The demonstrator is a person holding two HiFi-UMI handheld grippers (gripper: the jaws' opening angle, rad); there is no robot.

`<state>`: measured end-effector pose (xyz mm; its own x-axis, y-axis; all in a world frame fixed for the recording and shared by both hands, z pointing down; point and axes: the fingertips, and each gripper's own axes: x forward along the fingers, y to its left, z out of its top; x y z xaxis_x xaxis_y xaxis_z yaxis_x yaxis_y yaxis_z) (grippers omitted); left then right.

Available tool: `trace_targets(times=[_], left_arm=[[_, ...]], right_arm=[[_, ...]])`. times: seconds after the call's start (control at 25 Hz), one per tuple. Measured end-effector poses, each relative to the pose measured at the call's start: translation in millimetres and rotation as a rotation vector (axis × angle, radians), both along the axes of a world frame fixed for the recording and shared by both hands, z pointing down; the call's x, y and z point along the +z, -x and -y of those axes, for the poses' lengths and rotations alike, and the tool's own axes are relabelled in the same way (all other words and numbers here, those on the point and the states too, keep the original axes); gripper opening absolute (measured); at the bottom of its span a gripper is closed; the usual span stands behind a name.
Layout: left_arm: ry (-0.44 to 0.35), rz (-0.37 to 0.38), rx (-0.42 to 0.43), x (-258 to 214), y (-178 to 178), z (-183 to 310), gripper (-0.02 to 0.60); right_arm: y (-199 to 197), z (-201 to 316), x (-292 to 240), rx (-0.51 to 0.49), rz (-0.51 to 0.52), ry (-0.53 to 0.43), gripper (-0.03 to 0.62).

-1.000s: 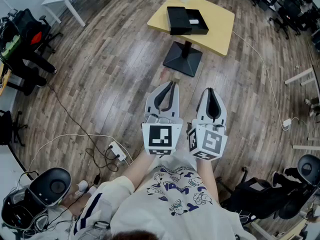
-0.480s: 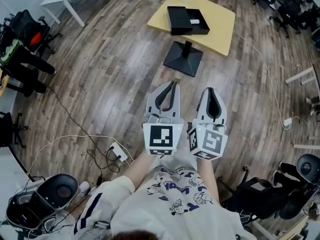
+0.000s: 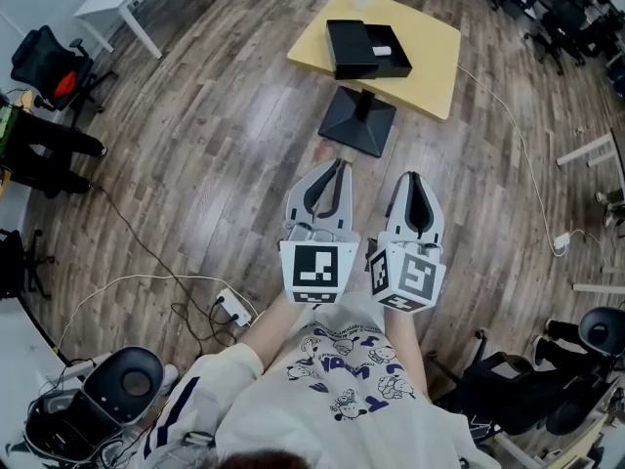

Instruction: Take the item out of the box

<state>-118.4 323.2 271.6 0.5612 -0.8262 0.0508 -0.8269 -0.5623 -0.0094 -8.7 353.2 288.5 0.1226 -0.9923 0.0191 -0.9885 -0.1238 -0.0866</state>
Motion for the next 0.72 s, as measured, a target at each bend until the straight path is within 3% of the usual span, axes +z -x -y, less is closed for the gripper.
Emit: trace_targets(times=[0.72], left_arm=[[0.021, 0.003, 0.056, 13, 5, 53, 0.028]], right_arm=[[5, 44, 12, 0.051, 0.001, 0.021, 0.041]])
